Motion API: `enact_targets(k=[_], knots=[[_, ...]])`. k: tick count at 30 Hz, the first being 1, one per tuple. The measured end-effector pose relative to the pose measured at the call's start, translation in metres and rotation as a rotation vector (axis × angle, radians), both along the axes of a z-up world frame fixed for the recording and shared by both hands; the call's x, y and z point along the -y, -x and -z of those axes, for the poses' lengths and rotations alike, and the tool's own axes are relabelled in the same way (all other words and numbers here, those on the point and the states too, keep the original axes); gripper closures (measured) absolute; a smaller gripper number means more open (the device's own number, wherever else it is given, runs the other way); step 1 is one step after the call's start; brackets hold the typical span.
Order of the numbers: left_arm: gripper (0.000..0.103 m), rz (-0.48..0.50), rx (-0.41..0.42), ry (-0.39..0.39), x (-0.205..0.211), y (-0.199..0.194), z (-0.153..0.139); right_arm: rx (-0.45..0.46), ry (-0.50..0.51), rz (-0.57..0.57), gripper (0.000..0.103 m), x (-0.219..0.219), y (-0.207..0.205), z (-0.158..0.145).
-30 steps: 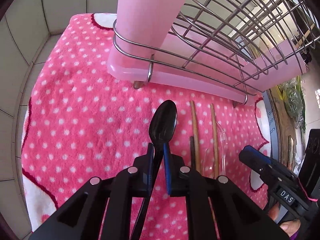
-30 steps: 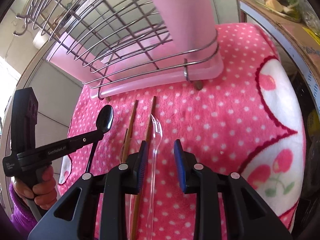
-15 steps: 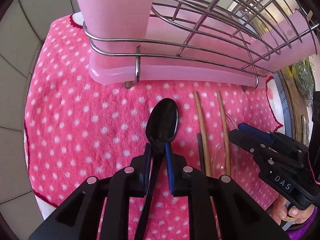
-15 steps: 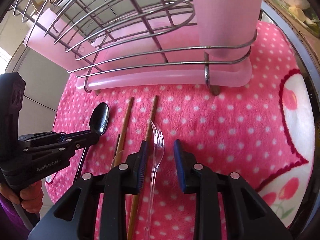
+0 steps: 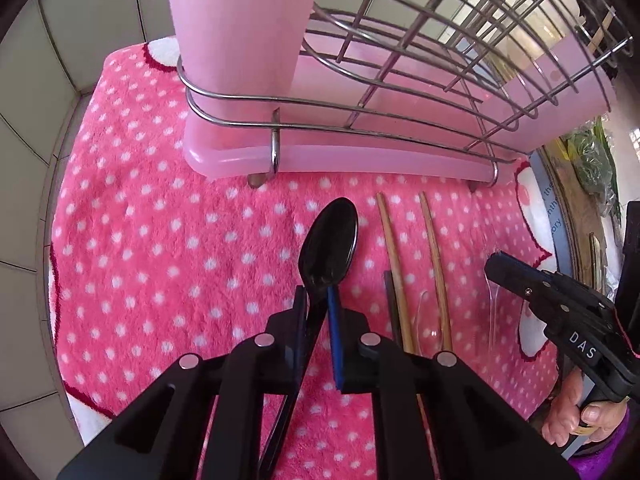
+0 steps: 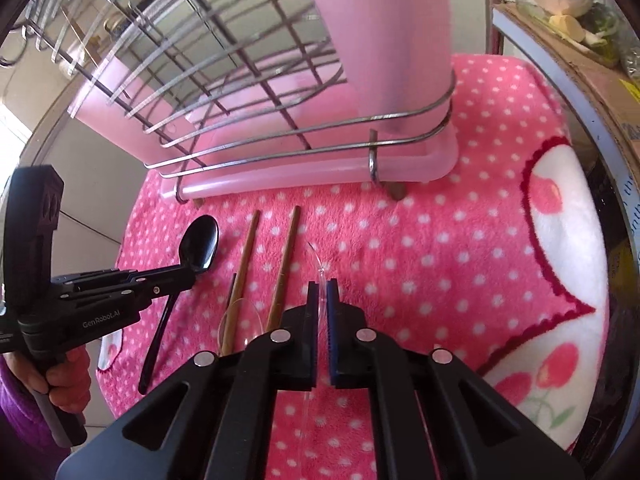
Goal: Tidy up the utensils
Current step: 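Grasp the black spoon with the left tool while the right tool grasps the clear plastic utensil, then lift the black spoon and clear utensil up above the pink holder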
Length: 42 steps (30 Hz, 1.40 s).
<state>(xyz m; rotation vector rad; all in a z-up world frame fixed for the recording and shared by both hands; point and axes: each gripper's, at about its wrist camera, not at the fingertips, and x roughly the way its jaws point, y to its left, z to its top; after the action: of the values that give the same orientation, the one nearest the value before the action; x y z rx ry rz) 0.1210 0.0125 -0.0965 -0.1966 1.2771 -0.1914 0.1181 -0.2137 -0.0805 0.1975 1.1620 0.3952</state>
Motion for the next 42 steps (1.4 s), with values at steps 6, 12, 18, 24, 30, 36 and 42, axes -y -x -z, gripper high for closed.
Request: enact_targets(k=[6,12,18,24,30,36,42], knots=[[0.094,-0.055,0.103,0.056,-0.014,0.023,-0.028,0.062,-0.022,0.028,0.099,0.018,0.015,-0.020],[0.097,-0.105,0.247,0.079,-0.030,0.048,-0.064,0.145,-0.029,0.065,0.099,0.022,0.030,-0.041],[0.098,-0.150,0.388,0.111,-0.039,0.068,-0.096,0.241,-0.033,0.094,0.099,0.029,0.041,-0.066],[0.098,-0.182,0.462,0.158,-0.038,0.074,-0.114,0.319,-0.043,0.107,0.099,0.032,0.050,-0.088],[0.098,-0.201,0.555,0.211,-0.042,0.082,-0.138,0.390,-0.068,0.125,0.099,0.038,0.055,-0.112],[0.098,-0.215,0.631,0.248,-0.047,0.085,-0.162,0.479,-0.061,0.141,0.099,0.045,0.055,-0.145],[0.098,-0.240,0.711,0.301,-0.055,0.090,-0.189,0.563,-0.060,0.151,0.099,0.051,0.054,-0.178]])
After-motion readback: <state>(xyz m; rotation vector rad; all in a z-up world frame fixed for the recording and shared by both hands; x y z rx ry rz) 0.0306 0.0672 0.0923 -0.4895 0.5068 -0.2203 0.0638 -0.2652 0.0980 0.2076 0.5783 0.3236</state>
